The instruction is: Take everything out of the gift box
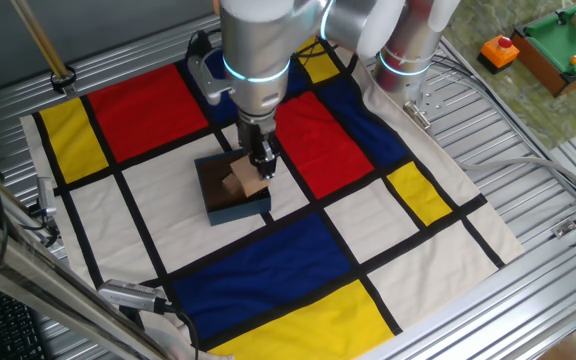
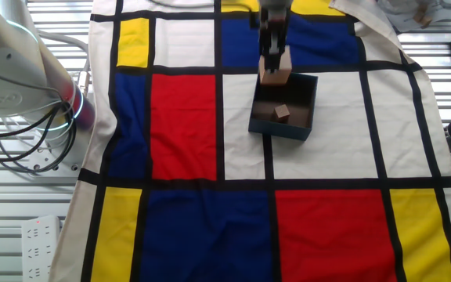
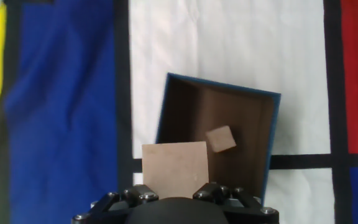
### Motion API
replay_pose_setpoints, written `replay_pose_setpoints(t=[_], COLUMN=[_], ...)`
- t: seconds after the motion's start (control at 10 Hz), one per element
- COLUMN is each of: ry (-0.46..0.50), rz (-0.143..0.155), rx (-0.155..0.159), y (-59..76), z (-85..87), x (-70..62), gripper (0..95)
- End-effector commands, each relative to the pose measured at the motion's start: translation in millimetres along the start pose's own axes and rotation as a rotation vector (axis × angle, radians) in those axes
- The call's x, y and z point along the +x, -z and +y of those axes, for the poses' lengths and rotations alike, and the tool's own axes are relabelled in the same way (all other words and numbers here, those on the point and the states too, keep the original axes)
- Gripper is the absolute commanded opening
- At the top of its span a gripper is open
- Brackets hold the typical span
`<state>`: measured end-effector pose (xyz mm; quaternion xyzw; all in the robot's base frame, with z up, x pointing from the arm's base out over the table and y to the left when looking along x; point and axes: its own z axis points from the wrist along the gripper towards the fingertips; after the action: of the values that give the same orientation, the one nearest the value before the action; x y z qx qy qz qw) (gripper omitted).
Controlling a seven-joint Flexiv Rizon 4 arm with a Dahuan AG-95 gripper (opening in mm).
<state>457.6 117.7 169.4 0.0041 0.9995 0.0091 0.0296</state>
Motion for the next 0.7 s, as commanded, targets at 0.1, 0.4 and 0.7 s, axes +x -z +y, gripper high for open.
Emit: replay_pose_setpoints(t=[0.1,0.4,0.7], ry=[-0.049,-0.094,-0.132], rz=[-0.003,-0.026,-0.052], rx=[-0.003,0.014,0.013], y=[3.9,-6.7,-13.9], z=[20.5,55.0,77.9], x=[-8.6,-12.9,-11.8], gripper=[0.0,0.0,0.0])
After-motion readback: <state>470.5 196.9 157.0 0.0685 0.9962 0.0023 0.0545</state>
